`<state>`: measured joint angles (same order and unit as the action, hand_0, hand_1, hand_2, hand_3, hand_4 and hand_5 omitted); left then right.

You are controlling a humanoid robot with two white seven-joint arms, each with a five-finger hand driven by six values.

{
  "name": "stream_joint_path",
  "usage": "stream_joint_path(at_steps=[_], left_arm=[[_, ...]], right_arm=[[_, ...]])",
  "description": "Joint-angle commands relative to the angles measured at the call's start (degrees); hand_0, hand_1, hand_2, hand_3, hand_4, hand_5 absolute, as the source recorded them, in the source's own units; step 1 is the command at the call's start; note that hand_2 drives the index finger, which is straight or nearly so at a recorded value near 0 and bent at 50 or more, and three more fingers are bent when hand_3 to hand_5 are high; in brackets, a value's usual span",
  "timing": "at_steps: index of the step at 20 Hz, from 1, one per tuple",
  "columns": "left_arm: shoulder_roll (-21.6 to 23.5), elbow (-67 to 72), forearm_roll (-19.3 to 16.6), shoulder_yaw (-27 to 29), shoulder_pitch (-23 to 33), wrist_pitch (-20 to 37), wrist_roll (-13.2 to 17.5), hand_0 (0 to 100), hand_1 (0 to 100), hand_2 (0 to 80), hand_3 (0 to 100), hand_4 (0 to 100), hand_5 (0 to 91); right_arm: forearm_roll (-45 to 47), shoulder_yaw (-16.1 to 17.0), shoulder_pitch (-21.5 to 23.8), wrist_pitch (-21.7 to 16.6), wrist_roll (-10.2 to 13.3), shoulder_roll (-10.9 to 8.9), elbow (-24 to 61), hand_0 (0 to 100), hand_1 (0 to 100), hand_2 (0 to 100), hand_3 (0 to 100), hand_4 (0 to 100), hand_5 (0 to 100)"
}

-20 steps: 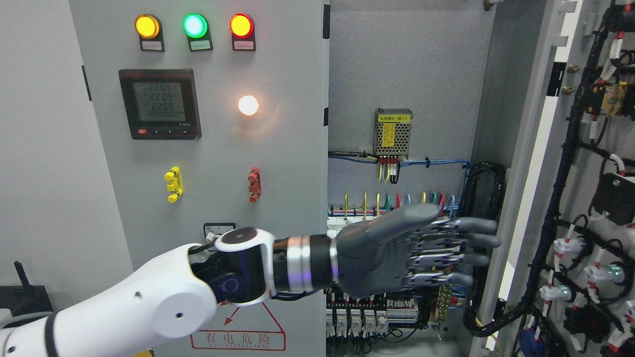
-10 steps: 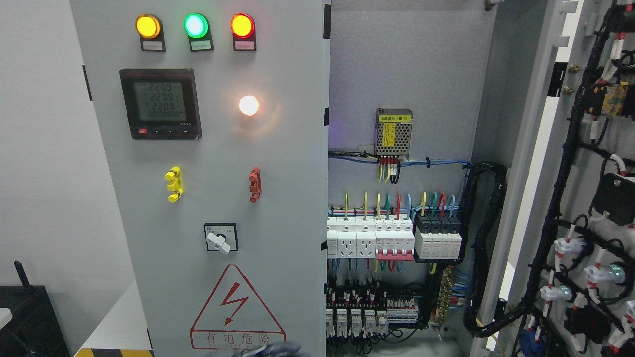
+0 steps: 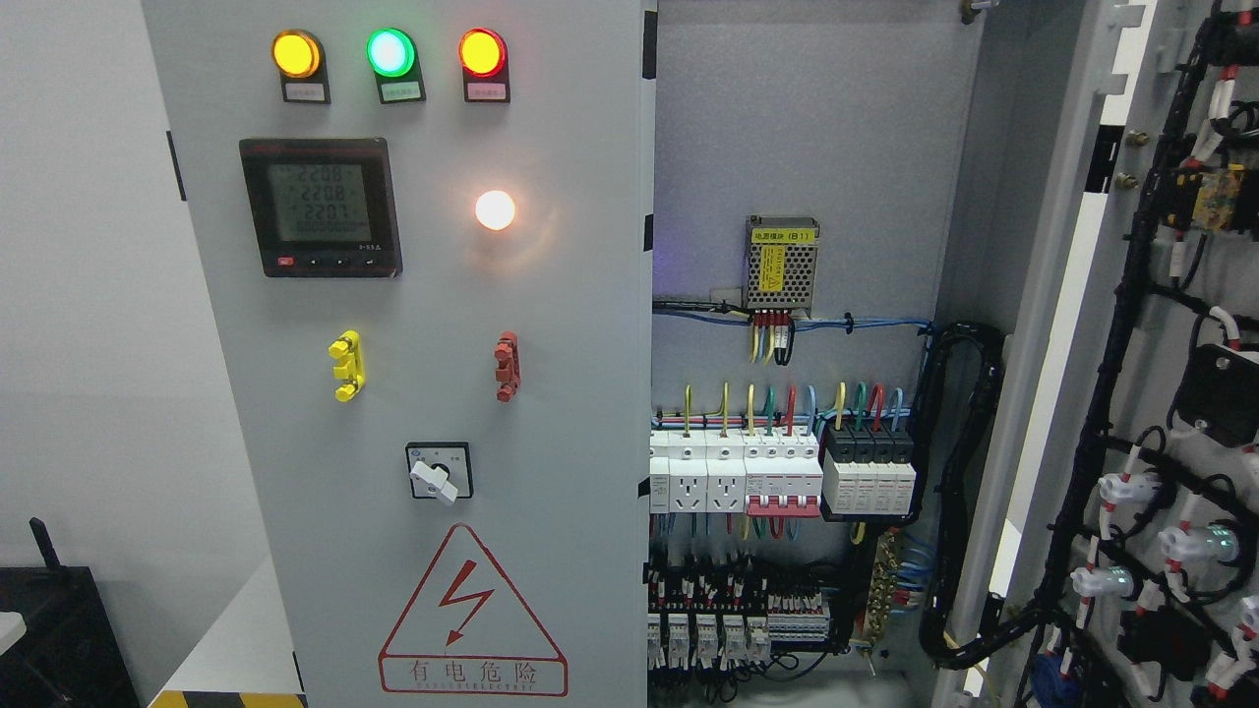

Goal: Open door with both hands

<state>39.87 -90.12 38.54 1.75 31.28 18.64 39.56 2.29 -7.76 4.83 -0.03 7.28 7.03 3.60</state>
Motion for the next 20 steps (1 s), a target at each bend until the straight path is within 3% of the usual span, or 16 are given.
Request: stream_joint_path(at_steps=[1,4,7,9,11,13,16,20], left_arm=[[-22.54,14.94,-19.17,23.83,14.06,5.96,-0.36,12,39,0.0,0,0,0.0],[-24.39,28.01,-28.75,21.64,15.92,6.23,-2.46,12,39,0.0,0,0,0.0],[-25.71,47.59,-34.66,16.46,11.63,6.23,-11.66,12,39,0.0,0,0,0.0],[-25.81,59.90,-35.81,12.42,6.02,6.23,-15.54,12,39,0.0,0,0,0.0],[-26.42,74.93,-35.82,10.56,-3.03,6.15,-18.54,12,39,0.0,0,0,0.0],[-28.17,83.23,-35.90,10.46,-8.94,6.15,-19.34,12,39,0.0,0,0,0.0],[-32.21,86.50,-36.08,10.11,-12.55,5.80,-20.13,12,39,0.0,0,0,0.0],[-37.83,92.75,-36.17,5.37,-18.79,5.36,-21.10,12,39,0.0,0,0,0.0]], right_arm=[[0.00,0.03,0.00,0.03,0.02,0.00,0.00,12,39,0,0,0,0],[0.00,-0.06,0.00,0.03,0.02,0.00,0.00,12,39,0,0,0,0],[0.00,0.03,0.00,0.12,0.02,0.00,0.00,12,39,0,0,0,0],[0.00,0.03,0.00,0.03,0.02,0.00,0.00,12,39,0,0,0,0],[0.00,-0.06,0.00,0.03,0.02,0.00,0.00,12,39,0,0,0,0],[0.00,0.03,0.00,0.12,0.02,0.00,0.00,12,39,0,0,0,0],[0.00,0.03,0.00,0.03,0.02,0.00,0.00,12,39,0,0,0,0],[0.00,0.03,0.00,0.03,0.02,0.00,0.00,12,39,0,0,0,0]])
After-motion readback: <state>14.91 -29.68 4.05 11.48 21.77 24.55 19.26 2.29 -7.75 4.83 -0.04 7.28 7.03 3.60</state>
